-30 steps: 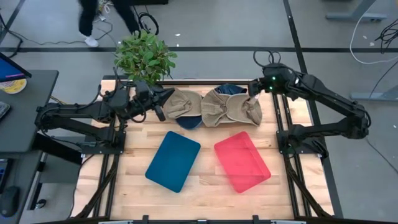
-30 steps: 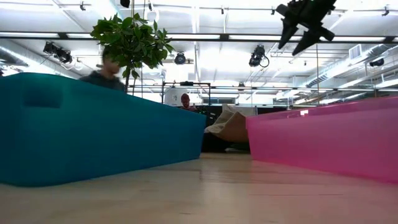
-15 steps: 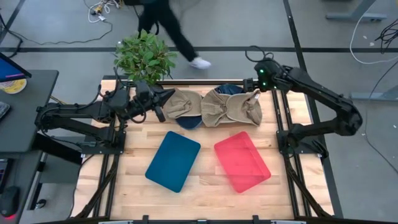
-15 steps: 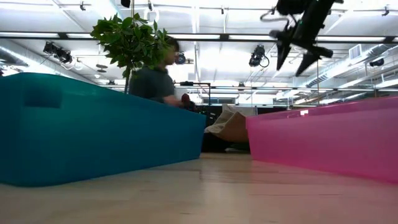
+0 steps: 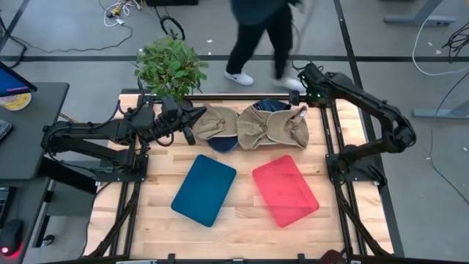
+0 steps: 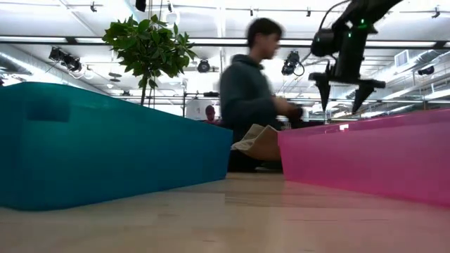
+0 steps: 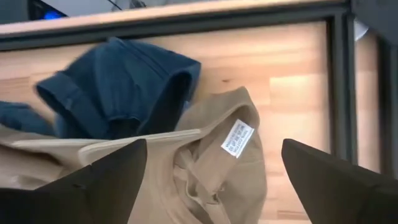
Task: Pick & Place hat
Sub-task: Put the brown cap into the blue bin
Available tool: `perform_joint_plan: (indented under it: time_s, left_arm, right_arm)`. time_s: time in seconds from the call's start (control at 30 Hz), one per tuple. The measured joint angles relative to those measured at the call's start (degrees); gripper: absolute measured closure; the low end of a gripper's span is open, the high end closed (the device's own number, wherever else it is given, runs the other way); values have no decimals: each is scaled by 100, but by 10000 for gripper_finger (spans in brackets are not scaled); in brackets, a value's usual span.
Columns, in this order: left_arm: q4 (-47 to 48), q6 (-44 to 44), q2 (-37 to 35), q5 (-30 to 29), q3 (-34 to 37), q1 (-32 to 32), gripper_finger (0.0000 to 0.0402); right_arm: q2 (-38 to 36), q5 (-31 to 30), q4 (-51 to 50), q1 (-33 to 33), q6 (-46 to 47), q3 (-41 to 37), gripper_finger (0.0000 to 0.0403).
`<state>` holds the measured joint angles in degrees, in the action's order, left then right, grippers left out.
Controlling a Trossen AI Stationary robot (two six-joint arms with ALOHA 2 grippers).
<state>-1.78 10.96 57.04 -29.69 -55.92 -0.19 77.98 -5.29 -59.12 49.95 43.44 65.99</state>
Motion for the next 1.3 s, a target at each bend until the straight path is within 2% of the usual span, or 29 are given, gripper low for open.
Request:
perform_joint_plan:
  time_s: [0.13, 0.37, 0.57, 0.7, 0.9, 1.03, 1.23, 1.3]
  left_arm:
    - [0, 2, 0, 0, 0, 0, 399]
    - [-2, 2, 0, 0, 0, 0, 399]
    - [-2, 6, 0, 0, 0, -2, 399]
    - [-2, 44, 0, 0, 0, -1, 399]
    - [-2, 44, 0, 0, 0, -2, 399]
    - [-2, 42, 0, 0, 0, 0, 399]
    - [-2, 37, 0, 0, 0, -1, 399]
    - [8, 37, 0, 0, 0, -2, 399]
  right_arm:
    - [52, 429, 502, 258, 211, -516, 23]
    - [52, 1417, 2056, 550, 1055, -1546, 21]
    - [49, 1568, 2662, 553, 1465, -2153, 23]
    - [47, 1671, 2851, 549, 1476, -2273, 46]
    - [48, 1687, 3147, 546, 1460, -2279, 136]
    - [47, 1675, 3291, 547, 1411, -2281, 223]
    - [35, 1649, 3384, 549, 1178, -2281, 375]
    - [-14, 1671, 3472, 547, 1097, -2281, 390]
